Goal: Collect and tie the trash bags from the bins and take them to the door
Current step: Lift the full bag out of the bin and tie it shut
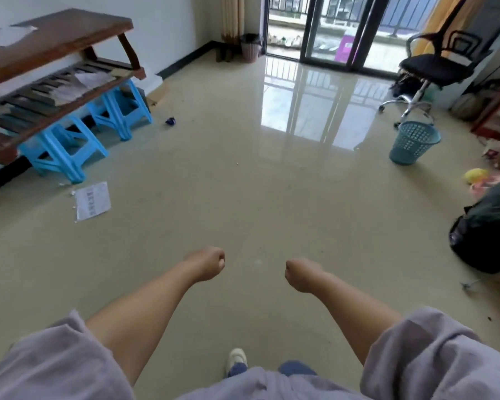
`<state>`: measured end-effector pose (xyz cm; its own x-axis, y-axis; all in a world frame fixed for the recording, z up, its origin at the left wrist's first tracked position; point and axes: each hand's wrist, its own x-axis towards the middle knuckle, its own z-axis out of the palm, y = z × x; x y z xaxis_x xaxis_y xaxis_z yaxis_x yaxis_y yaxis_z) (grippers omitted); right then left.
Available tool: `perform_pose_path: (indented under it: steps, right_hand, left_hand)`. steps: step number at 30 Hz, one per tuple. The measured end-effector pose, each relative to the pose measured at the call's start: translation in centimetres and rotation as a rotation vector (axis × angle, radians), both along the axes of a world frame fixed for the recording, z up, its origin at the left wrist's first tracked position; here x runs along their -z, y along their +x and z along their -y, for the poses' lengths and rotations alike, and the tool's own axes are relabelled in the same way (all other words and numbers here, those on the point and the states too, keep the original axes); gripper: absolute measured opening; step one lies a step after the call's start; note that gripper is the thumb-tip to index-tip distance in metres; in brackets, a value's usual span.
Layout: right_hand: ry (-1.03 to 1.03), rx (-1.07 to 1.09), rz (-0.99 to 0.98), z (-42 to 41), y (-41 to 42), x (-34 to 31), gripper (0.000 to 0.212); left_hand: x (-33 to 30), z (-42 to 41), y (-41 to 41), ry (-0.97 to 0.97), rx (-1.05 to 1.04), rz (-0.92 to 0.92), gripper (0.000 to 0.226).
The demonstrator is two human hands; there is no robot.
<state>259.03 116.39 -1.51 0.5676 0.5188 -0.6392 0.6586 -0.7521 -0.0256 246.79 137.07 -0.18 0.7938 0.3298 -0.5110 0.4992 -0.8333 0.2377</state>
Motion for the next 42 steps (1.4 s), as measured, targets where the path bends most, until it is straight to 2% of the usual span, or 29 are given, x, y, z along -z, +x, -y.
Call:
perform_pose_path:
  steps: [10, 16, 19, 23, 27, 35, 42]
  right_hand:
    - [0.093, 0.122, 0.047, -12.3, 24.9, 0.0, 0.032]
    - [-0.104, -0.096, 0.048, -19.0, 42.2, 0.1, 0.035]
    - [-0.132, -0.123, 0.029, -23.4, 48.7, -0.3, 0.036]
    - [0.022, -0.046, 0.005, -31.5, 56.2, -0.1, 0.031]
    - [0.076, -0.057, 0.008, -40.8, 64.9, 0.9, 0.029]
    - [0.063, -0.082, 0.006, -55.9, 81.3, -0.7, 0.029]
    - [0.083, 0.072, -0.010, -63.9, 95.8, 0.9, 0.034]
  left_hand:
    - [-0.1, -12.5, 26.6, -0.002, 0.080, 0.036, 0.032]
    - [0.2, -19.3, 42.2, -0.034, 0.012, 0.059, 0.031]
    - [0.4, -23.5, 47.7, -0.050, -0.031, 0.072, 0.030]
    - [1.9, -30.4, 54.6, -0.059, -0.090, 0.014, 0.031]
    - [3.3, -38.8, 63.2, -0.061, -0.099, 0.010, 0.030]
    - [0.5, -54.4, 81.8, -0.020, 0.026, 0.001, 0.033]
    - [1.3, -62.0, 97.5, -0.042, 0.100, -0.020, 0.033]
